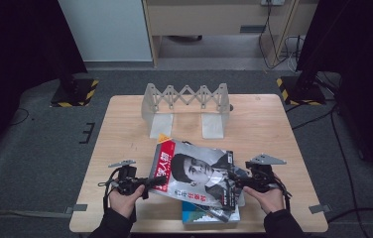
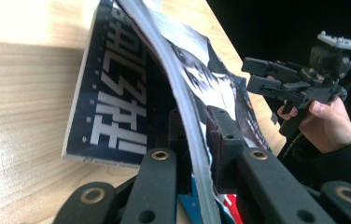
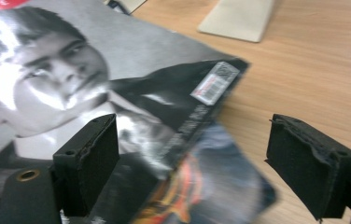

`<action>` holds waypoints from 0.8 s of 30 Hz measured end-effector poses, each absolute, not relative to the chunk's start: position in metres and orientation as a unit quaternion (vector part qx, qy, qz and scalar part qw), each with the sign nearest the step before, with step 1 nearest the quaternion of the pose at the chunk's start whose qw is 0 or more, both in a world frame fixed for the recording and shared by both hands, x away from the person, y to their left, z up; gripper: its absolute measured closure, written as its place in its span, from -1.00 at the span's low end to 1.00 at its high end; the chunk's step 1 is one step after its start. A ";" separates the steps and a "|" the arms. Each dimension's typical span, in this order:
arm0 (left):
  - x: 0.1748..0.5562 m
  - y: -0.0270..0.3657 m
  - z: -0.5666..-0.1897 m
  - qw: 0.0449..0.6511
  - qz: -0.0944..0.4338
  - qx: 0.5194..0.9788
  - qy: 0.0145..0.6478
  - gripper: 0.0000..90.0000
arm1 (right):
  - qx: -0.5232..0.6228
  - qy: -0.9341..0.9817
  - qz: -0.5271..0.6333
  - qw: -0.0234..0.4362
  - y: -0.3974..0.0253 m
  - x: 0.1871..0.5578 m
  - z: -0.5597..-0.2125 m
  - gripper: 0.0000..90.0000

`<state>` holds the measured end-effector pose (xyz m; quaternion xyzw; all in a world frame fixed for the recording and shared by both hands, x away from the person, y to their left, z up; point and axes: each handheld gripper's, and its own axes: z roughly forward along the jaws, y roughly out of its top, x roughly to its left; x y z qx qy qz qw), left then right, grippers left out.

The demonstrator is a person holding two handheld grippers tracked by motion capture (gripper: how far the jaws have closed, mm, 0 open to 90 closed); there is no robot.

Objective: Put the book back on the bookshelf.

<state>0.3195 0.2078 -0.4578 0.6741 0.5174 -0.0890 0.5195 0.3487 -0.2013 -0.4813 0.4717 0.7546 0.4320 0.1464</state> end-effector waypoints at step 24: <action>0.340 0.197 -0.406 0.586 -0.095 0.629 0.501 0.91 | 0.551 0.734 0.337 0.209 -0.288 0.366 -0.500 -0.75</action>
